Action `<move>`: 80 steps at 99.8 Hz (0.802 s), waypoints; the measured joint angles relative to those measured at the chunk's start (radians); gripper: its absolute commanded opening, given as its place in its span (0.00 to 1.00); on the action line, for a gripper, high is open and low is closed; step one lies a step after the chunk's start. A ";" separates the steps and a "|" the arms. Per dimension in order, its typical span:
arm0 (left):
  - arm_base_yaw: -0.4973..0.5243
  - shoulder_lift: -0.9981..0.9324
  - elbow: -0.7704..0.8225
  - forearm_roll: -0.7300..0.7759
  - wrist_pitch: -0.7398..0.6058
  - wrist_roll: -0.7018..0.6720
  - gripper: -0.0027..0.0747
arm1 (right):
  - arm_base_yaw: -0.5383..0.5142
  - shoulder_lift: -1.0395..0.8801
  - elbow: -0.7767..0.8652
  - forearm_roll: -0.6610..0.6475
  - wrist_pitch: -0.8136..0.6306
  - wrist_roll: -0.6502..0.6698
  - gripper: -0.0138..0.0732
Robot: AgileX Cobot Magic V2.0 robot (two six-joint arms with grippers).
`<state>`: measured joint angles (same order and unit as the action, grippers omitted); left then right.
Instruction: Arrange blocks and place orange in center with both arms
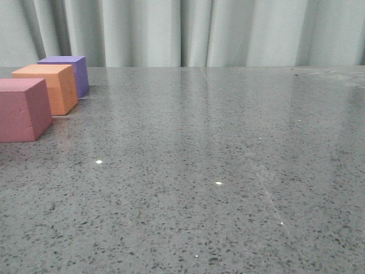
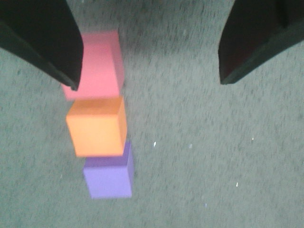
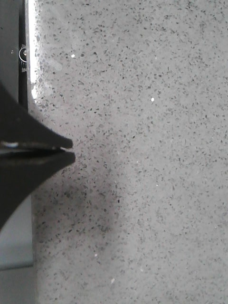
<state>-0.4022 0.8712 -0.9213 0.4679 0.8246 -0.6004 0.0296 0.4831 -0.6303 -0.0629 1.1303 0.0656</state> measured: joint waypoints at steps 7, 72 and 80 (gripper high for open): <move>0.000 -0.067 0.062 -0.028 0.019 0.000 0.68 | 0.000 0.000 0.000 0.000 0.000 0.000 0.08; 0.001 -0.330 0.276 -0.259 0.211 0.000 0.19 | 0.000 0.000 0.000 0.000 0.001 0.000 0.08; 0.001 -0.330 0.277 -0.263 0.219 0.000 0.01 | 0.000 0.000 0.000 0.000 0.003 0.000 0.08</move>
<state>-0.4014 0.5414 -0.6442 0.2044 1.0436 -0.6004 0.0296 0.4831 -0.6303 -0.0629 1.1330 0.0656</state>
